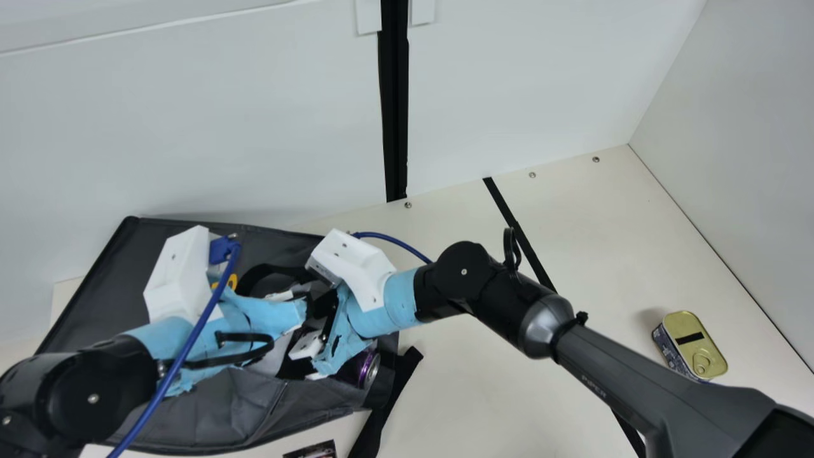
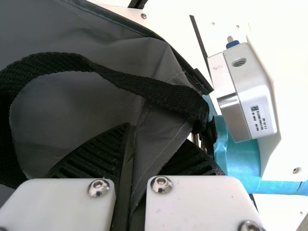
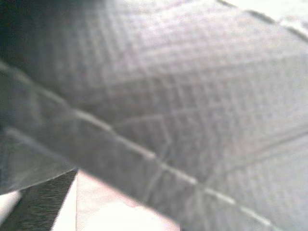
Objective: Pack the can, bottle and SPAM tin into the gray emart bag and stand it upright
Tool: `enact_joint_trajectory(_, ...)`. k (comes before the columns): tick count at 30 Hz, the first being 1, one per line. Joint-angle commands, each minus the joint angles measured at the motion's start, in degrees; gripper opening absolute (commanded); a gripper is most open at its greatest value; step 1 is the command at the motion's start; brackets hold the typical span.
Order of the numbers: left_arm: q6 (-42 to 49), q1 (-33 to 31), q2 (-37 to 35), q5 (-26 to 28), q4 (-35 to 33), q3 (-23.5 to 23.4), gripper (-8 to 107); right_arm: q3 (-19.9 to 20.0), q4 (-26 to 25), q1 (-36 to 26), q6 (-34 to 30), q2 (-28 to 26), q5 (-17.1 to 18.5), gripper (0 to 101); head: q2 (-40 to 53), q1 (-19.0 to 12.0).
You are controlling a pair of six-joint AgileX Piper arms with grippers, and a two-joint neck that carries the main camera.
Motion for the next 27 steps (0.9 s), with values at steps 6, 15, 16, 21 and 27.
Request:
enact_joint_trajectory(6, 0.0, 0.0, 0.0, 0.0, 0.0, 0.0, -8, 1.11, -0.88, -0.22, 0.32, -1.7, 0.35, 95, -0.05, -1.21)
enact_joint_trajectory(15, 0.0, 0.0, 0.0, 0.0, 0.0, 0.0, -8, 3.5, -1.88, -1.92, 0.51, -5.72, 2.42, 95, -0.05, -1.21)
enact_joint_trajectory(16, 0.0, 0.0, 0.0, 0.0, 0.0, 0.0, -8, 3.78, -1.96, -2.2, 0.55, -6.22, 2.76, 95, -0.05, -1.21)
enact_joint_trajectory(21, 0.0, 0.0, 0.0, 0.0, 0.0, 0.0, -8, 5.14, -2.21, -3.89, 0.6, -8.75, 4.81, 95, -0.05, -1.21)
enact_joint_trajectory(27, 0.0, 0.0, 0.0, 0.0, 0.0, 0.0, -8, 6.7, -2.4, -6.14, 0.55, -11.92, 7.58, 95, -0.05, -1.21)
